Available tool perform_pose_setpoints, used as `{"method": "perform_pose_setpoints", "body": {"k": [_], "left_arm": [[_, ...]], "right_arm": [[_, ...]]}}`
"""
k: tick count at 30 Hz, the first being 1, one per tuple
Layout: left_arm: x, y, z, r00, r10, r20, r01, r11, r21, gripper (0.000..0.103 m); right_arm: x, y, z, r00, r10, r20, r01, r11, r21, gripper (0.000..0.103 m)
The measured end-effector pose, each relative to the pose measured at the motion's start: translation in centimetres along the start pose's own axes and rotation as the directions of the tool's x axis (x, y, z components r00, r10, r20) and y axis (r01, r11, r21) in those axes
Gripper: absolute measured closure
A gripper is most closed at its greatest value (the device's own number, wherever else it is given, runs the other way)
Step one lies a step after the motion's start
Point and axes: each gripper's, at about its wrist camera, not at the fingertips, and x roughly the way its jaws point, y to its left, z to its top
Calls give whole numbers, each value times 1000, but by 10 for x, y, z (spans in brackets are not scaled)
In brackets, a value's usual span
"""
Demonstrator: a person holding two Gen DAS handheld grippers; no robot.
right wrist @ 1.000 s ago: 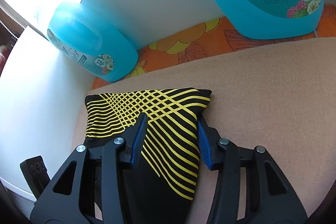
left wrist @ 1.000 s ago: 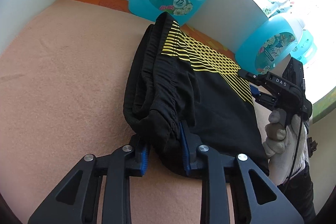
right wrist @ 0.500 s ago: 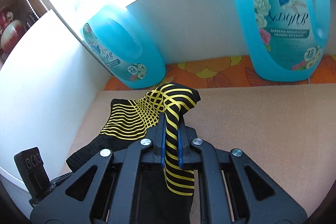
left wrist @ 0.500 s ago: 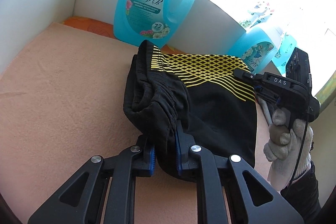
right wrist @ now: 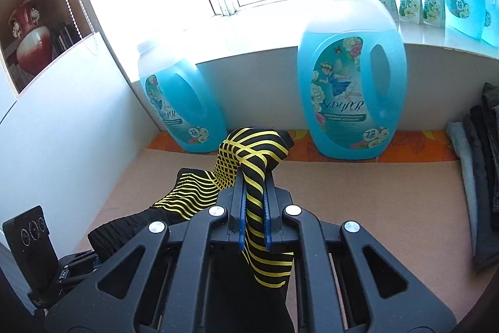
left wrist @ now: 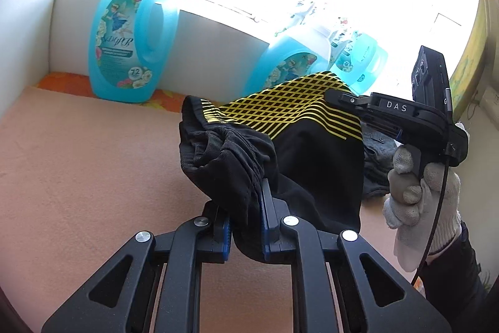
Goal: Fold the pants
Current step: 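Carry the pants with the left gripper onto the stack of folded clothes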
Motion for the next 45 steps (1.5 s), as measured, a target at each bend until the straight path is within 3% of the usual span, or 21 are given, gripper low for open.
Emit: {"method": "perform_pose_setpoints", "body": {"k": [7, 15, 25, 29, 34, 38, 40, 43, 45], "left_arm": [[23, -78, 9, 995, -96, 3, 95, 993, 69, 90], [72, -179, 24, 983, -184, -3, 182, 970, 163, 90], [159, -271, 53, 960, -280, -8, 276, 937, 214, 90], [183, -298, 62, 954, -297, 24, 280, 922, 268, 90], [231, -316, 45, 951, -309, -14, 301, 913, 276, 90], [295, -317, 16, 946, -277, -167, 312, 919, 241, 90], [313, -316, 0, 942, -260, -212, 308, 921, 238, 90], [311, -313, -8, 938, -270, -216, 320, 914, 249, 88], [311, -311, -4, 935, -271, -230, 326, 911, 251, 85]], "right_arm": [[-78, -61, 18, 993, -101, 66, 101, 995, -1, 94], [-146, -148, 45, 969, -210, 132, 209, 978, 18, 94], [-173, -252, 82, 930, -325, 173, 322, 946, 48, 94], [-175, -291, 107, 906, -377, 192, 377, 925, 37, 94], [-153, -351, 123, 874, -464, 144, 468, 884, 3, 94], [-100, -422, 106, 812, -583, -25, 583, 812, 30, 94], [-83, -446, 92, 794, -604, -69, 607, 794, 30, 94], [-71, -465, 80, 793, -600, -104, 607, 794, 45, 82], [-76, -471, 77, 810, -578, -101, 585, 807, 76, 82]]}}
